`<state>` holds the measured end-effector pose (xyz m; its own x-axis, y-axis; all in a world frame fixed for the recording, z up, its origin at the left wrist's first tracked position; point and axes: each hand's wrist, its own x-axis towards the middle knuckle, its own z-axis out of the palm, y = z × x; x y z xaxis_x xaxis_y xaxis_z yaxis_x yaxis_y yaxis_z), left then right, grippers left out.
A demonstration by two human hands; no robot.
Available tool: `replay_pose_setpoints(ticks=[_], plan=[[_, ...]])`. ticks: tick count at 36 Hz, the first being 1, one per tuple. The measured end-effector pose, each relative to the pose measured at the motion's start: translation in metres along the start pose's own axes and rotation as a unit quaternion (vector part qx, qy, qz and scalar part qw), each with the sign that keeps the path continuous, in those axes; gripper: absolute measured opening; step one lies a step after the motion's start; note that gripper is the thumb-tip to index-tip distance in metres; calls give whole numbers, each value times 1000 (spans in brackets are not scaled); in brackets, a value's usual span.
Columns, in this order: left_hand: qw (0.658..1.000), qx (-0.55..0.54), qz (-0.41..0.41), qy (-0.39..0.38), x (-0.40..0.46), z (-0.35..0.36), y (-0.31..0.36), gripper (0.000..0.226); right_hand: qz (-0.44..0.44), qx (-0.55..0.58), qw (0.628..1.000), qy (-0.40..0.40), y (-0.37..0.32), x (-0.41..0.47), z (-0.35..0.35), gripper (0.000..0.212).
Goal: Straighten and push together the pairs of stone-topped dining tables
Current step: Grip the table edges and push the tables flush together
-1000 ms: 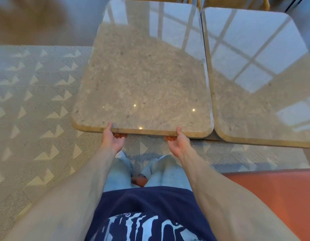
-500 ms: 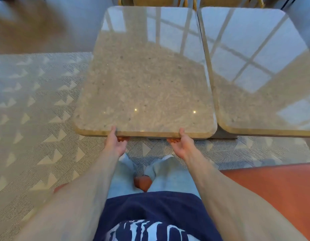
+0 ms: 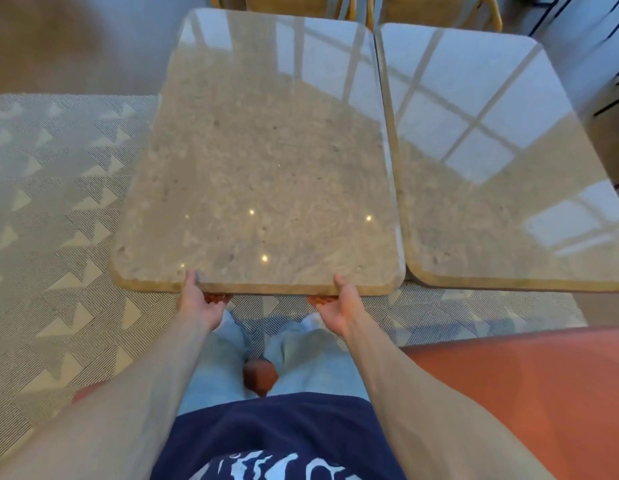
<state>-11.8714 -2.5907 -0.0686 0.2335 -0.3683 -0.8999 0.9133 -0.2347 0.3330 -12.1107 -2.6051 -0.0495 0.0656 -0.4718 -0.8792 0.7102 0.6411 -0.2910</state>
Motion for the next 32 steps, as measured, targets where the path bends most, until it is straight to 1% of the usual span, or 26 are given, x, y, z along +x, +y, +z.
replay_pose_setpoints(ticks=[2,4,5,6,8,9,11,12,13,15,16,18,20,23,26,29,32], plan=[[999,17,0,36,-1,8,1,58,4,10,1000,11,-2,0,3,52],[992,65,4,108,-5,22,3,48,21,-22,999,22,-3,0,5,60],[983,93,11,157,-6,30,5,44,35,-81,995,36,-4,-1,5,64],[971,125,26,204,-6,37,8,43,51,-168,983,56,-8,-3,7,66],[934,235,88,256,-7,53,14,50,83,-347,929,102,-18,-9,13,68],[907,300,126,269,-8,63,18,55,87,-397,907,112,-24,-11,19,61],[854,373,193,306,-15,92,30,59,43,-446,887,112,-38,-9,42,38],[837,393,230,304,-17,105,35,54,7,-458,882,115,-43,-7,53,32],[826,419,257,276,-19,122,41,46,-28,-460,880,116,-49,-5,70,29],[818,469,286,169,-18,139,45,33,-88,-467,873,115,-55,-2,96,30],[814,492,286,120,-16,144,45,29,-108,-479,864,113,-56,2,108,32],[807,524,270,45,-14,146,45,21,-127,-498,851,109,-57,9,125,33],[799,547,250,1,-13,144,44,12,-129,-503,848,104,-55,14,133,32],[789,571,224,-19,-4,135,51,11,-119,-511,846,93,-52,20,139,32],[799,566,201,-16,6,127,66,11,-106,-527,838,90,-51,29,143,28],[798,568,200,-8,16,126,89,14,-111,-537,831,93,-50,37,154,25],[800,565,200,-11,26,131,116,12,-125,-548,822,94,-46,45,177,28]])
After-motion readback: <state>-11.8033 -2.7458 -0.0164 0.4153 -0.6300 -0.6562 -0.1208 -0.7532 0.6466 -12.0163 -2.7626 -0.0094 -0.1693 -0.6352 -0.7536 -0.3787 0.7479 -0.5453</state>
